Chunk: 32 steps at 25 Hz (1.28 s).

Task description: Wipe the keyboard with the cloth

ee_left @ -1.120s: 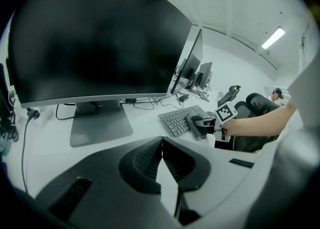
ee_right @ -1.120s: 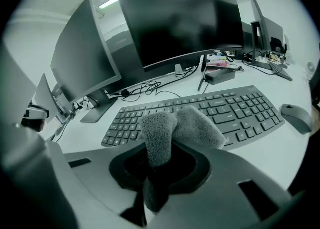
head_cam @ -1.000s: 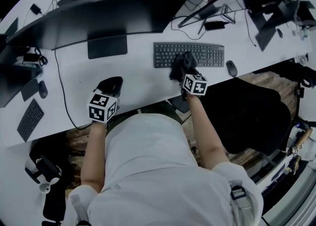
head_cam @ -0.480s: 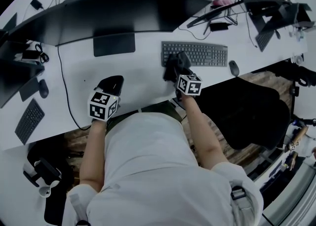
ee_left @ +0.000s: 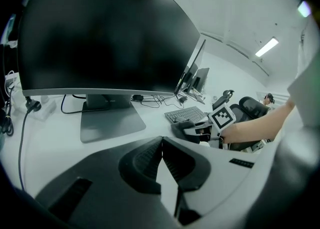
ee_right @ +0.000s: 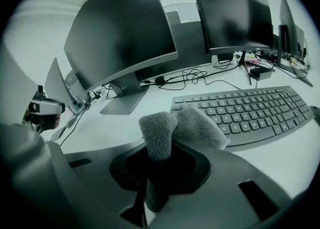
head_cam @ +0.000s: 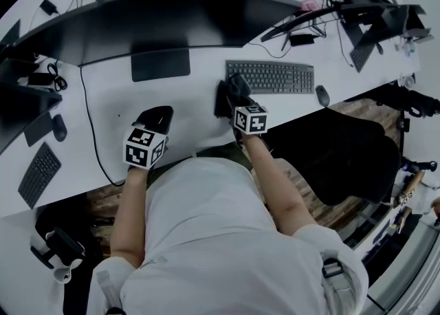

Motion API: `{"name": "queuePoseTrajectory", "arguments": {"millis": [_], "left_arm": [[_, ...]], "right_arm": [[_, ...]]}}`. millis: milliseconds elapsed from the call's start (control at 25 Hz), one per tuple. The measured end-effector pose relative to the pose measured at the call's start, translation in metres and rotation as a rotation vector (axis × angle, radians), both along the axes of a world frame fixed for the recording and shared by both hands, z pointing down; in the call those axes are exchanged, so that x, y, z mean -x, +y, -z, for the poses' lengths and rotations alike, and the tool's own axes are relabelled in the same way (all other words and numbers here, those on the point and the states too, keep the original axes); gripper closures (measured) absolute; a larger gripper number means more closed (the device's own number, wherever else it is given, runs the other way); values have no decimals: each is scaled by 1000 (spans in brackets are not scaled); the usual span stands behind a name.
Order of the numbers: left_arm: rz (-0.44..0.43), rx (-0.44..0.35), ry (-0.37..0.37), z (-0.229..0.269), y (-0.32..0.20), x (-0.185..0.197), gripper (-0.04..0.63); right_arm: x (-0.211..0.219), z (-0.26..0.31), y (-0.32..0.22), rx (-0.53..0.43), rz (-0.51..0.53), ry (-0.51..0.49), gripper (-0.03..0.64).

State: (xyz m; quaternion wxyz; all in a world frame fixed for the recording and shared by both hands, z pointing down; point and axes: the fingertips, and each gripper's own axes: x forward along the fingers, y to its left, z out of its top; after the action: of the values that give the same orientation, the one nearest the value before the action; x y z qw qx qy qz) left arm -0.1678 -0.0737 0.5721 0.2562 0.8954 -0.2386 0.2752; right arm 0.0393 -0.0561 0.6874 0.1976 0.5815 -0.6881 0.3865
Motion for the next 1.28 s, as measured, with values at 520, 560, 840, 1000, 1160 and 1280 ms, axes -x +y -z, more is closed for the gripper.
{"name": "queuePoseTrajectory", "arguments": {"millis": [520, 560, 840, 1000, 1160, 1280], "left_arm": [[51, 12, 28, 4, 3, -3, 594], [53, 14, 29, 4, 4, -4, 594], [92, 26, 8, 2, 7, -12, 594], [134, 36, -11, 2, 7, -16, 594], [169, 31, -26, 4, 2, -26, 594], [186, 34, -44, 5, 1, -32, 594]], "right_arm": [[55, 48, -28, -62, 155, -65, 557], [57, 52, -29, -66, 162, -77, 557], [62, 75, -43, -81, 180, -205, 557], [52, 74, -49, -64, 182, -244, 557], [28, 67, -55, -42, 161, -271, 557], [10, 54, -56, -28, 152, -262, 555]]}}
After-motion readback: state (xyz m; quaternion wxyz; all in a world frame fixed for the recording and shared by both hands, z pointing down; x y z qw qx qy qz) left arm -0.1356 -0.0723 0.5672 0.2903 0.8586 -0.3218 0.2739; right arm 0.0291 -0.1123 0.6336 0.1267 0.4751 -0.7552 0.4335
